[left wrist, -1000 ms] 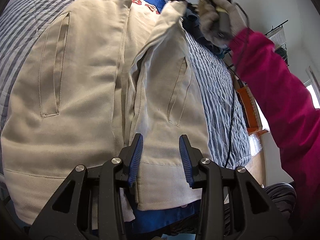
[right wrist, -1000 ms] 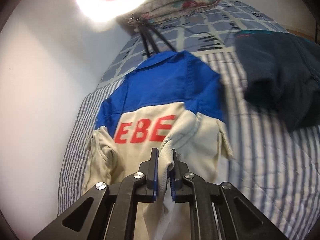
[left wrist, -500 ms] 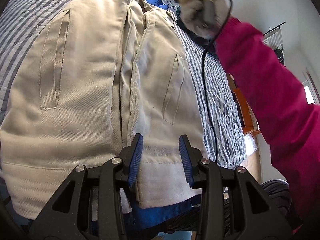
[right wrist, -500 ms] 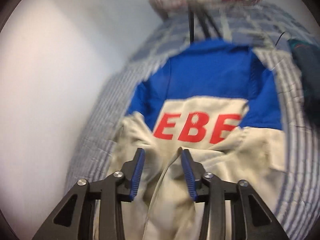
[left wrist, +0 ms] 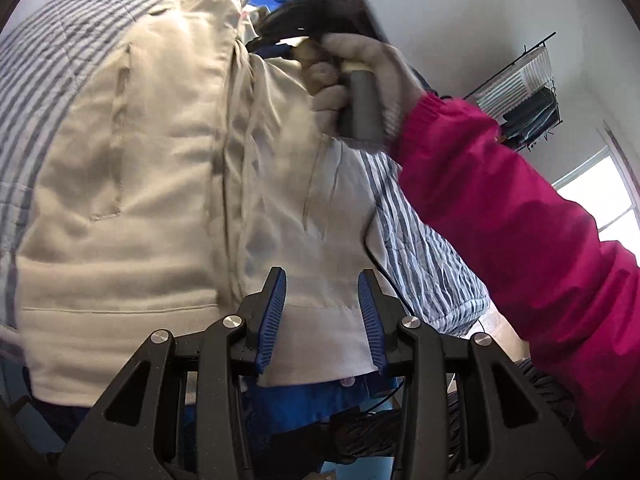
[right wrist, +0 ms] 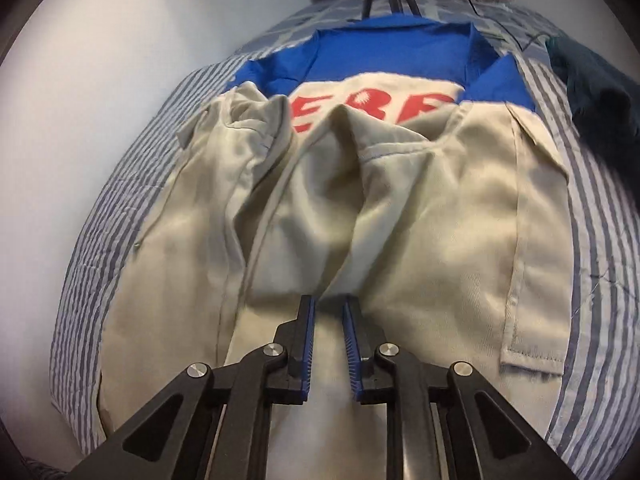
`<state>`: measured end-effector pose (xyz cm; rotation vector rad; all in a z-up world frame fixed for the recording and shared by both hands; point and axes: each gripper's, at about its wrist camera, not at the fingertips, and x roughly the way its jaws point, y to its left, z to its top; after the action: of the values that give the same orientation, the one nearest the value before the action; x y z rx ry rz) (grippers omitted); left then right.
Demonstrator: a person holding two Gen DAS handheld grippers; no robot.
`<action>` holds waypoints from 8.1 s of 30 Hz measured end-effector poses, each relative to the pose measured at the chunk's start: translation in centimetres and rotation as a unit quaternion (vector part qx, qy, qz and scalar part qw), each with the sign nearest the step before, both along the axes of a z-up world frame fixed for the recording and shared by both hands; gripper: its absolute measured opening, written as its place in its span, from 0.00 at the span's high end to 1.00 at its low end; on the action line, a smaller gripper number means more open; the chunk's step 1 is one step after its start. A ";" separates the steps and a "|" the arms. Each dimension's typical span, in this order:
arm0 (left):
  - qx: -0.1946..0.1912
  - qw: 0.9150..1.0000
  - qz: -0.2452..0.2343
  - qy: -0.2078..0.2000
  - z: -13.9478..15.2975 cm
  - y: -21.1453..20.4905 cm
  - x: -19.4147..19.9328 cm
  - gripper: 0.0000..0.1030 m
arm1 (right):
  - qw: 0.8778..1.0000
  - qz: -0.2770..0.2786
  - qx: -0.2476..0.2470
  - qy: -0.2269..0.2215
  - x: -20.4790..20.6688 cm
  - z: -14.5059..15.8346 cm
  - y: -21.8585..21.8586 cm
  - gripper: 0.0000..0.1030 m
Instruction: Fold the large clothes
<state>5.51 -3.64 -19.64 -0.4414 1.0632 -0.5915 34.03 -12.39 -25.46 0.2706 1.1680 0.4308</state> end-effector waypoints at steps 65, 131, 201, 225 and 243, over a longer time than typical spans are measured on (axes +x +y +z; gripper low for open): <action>0.006 0.994 0.101 0.052 -0.8 16.6 -0.1 0.47 | 0.992 0.102 -0.070 -0.033 -32.8 4.4 -6.0 0.61; -0.033 0.987 0.082 0.132 -3.4 17.5 4.6 0.48 | 0.994 0.025 -0.064 -0.090 -31.9 5.8 -6.5 0.55; -0.143 0.972 0.077 0.171 -2.4 14.6 4.7 0.88 | 0.953 -0.053 0.290 0.067 -28.5 0.5 -11.9 0.88; -0.103 0.971 0.141 0.163 -3.4 10.8 17.8 0.89 | 0.974 -0.127 0.179 0.056 -13.3 0.3 -11.0 0.89; -0.221 0.940 0.148 0.213 -2.6 13.5 19.3 0.63 | 0.930 -0.177 0.311 0.083 -13.4 -0.8 -16.1 0.40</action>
<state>24.82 9.89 -22.26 -1.1448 1.2411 -0.4726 20.68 -28.49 -26.24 1.0713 1.0896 0.4555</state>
